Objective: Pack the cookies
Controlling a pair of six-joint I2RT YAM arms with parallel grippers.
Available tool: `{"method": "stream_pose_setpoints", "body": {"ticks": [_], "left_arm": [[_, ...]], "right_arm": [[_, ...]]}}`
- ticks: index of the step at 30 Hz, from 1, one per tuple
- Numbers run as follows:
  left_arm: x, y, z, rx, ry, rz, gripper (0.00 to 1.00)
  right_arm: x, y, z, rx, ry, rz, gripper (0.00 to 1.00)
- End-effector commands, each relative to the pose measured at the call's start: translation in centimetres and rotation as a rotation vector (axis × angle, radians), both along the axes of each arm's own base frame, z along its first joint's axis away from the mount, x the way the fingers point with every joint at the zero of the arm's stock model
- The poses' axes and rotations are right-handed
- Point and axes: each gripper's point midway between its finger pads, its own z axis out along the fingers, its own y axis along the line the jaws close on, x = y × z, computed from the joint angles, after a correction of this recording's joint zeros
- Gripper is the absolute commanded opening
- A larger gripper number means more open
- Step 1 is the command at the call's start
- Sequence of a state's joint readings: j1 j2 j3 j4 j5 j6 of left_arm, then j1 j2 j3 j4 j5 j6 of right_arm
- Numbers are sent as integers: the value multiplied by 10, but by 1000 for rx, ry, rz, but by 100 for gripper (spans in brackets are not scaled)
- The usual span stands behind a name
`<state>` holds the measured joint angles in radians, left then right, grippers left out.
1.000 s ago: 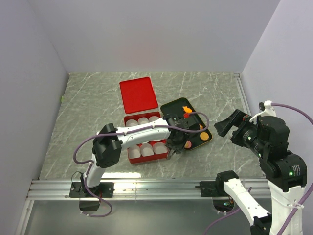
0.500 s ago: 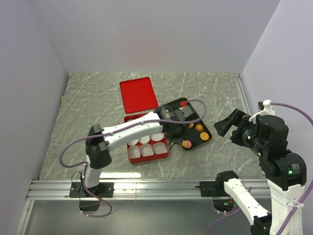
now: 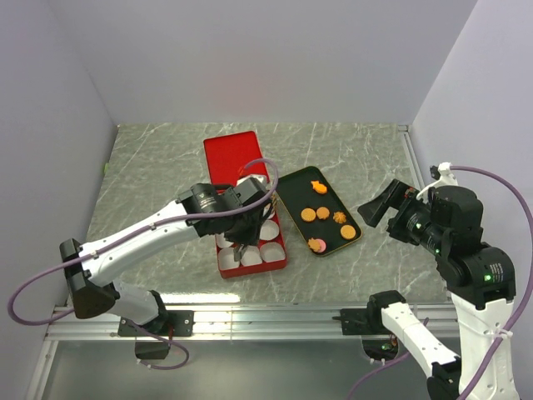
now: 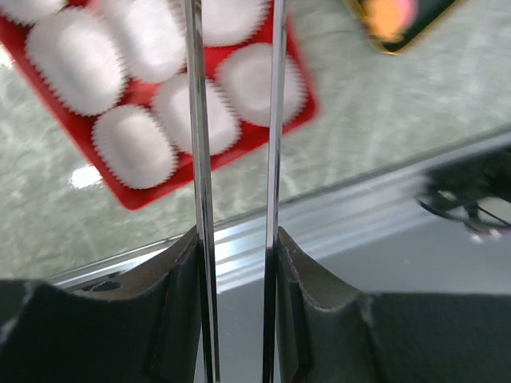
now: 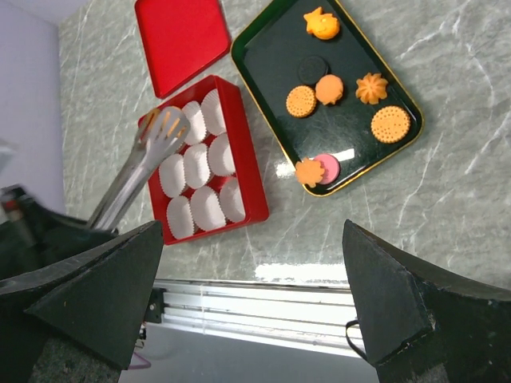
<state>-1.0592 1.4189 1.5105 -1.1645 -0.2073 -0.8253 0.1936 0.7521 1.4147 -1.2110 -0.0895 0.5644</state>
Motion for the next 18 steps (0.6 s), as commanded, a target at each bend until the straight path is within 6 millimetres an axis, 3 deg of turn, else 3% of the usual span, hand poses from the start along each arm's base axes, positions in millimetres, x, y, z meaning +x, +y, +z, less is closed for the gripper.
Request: {"method": "stream_pose_setpoints", "body": {"ticks": [1,10,18], "left_arm": [[18,5,-10,-22,-1,75,34],[51,-1,-29,-9,-13,95,35],[59,-9,-46,28,13,79,36]], "right_arm": [[7,5,14,25,-58,17,100],[4,3,14,16,-60,10,100],[5,1,12,5,-58,2,100]]}}
